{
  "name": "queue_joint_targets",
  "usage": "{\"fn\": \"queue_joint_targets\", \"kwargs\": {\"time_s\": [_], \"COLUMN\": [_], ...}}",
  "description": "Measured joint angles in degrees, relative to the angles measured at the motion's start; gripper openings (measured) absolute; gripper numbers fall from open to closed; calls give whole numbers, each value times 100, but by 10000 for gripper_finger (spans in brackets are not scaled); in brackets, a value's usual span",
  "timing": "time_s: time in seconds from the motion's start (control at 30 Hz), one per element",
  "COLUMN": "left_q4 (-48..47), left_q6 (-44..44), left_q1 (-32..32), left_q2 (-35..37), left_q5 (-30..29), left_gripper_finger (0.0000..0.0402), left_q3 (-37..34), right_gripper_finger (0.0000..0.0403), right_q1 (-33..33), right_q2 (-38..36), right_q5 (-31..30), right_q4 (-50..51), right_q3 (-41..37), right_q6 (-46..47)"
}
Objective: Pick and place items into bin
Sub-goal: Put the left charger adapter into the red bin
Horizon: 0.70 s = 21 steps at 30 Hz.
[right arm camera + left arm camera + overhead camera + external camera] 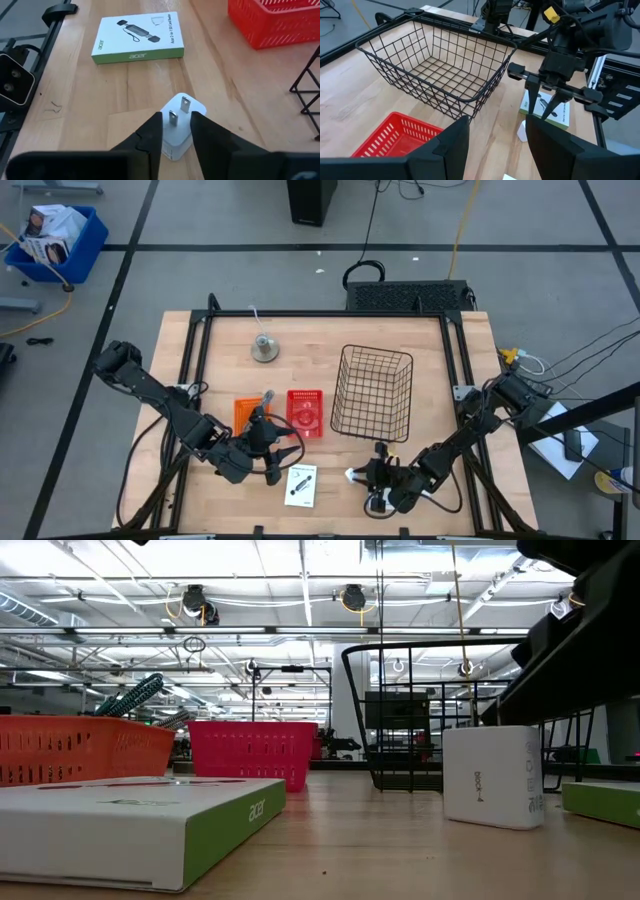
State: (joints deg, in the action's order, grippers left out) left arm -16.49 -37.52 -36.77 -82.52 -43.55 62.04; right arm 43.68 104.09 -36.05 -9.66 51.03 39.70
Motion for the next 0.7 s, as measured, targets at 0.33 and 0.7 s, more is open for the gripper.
{"fn": "queue_joint_targets", "kwargs": {"time_s": [0.33,0.7], "left_q4": [15,17], "left_q6": [-61,-192], "left_q1": [1,11], "left_q2": [-296,-450], "left_q5": [6,2], "left_gripper_finger": [198,198], "left_q3": [-9,-9], "right_gripper_finger": [9,1], "right_q1": [0,0], "right_q2": [4,17], "right_q5": [34,68], "right_q4": [-23,-313], "right_q3": [-6,-19], "right_q6": [-341,-730]}}
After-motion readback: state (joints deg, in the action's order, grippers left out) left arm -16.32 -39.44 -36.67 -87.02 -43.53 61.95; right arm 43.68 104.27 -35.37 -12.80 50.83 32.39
